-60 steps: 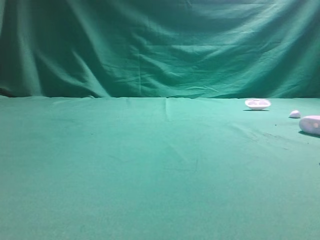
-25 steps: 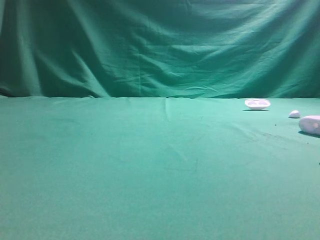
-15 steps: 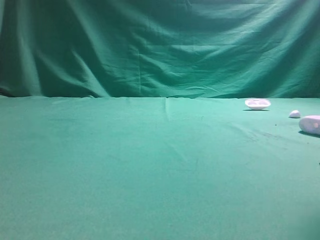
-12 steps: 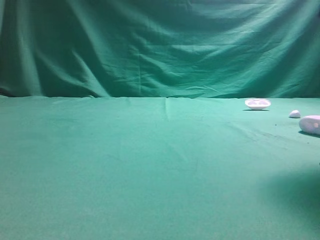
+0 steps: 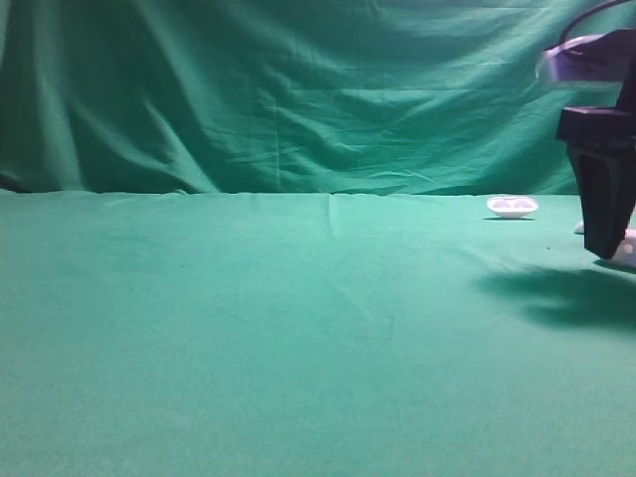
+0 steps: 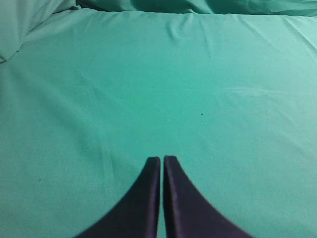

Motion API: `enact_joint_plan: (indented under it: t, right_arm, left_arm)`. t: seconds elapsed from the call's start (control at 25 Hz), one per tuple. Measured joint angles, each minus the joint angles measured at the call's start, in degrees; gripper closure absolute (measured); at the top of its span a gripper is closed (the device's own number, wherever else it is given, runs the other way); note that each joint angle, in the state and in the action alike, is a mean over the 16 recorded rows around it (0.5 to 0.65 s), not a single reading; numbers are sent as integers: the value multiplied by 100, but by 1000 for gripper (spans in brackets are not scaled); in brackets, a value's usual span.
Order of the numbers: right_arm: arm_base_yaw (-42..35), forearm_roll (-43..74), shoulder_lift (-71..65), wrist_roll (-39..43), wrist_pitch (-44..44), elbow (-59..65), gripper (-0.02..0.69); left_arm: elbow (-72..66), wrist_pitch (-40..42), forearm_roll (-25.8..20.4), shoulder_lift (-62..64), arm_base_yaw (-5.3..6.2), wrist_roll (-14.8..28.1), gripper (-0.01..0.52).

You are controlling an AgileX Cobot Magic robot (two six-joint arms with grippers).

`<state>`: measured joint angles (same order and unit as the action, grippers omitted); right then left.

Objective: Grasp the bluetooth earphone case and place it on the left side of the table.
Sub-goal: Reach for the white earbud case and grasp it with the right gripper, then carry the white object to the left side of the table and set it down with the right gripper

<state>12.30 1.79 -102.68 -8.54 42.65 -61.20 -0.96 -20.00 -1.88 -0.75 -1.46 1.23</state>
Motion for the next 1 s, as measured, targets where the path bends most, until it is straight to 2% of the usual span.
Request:
enact_joint_plan:
  t: [0.16, 0.4, 0.64, 1.0]
  right_arm:
    - [38, -188, -19, -57, 342, -474, 313]
    - [455, -602, -90, -269, 822, -1649, 315]
    - [1375, -993, -531, -553, 997, -3126, 315]
    - [2938, -1117, -2080, -805, 562, -4875, 315]
  left_arm:
    - [0, 0, 0, 0, 0, 0, 514]
    - [0, 0, 0, 0, 0, 0, 514]
    - [0, 0, 0, 0, 0, 0, 514]
    - [0, 0, 0, 0, 0, 0, 514]
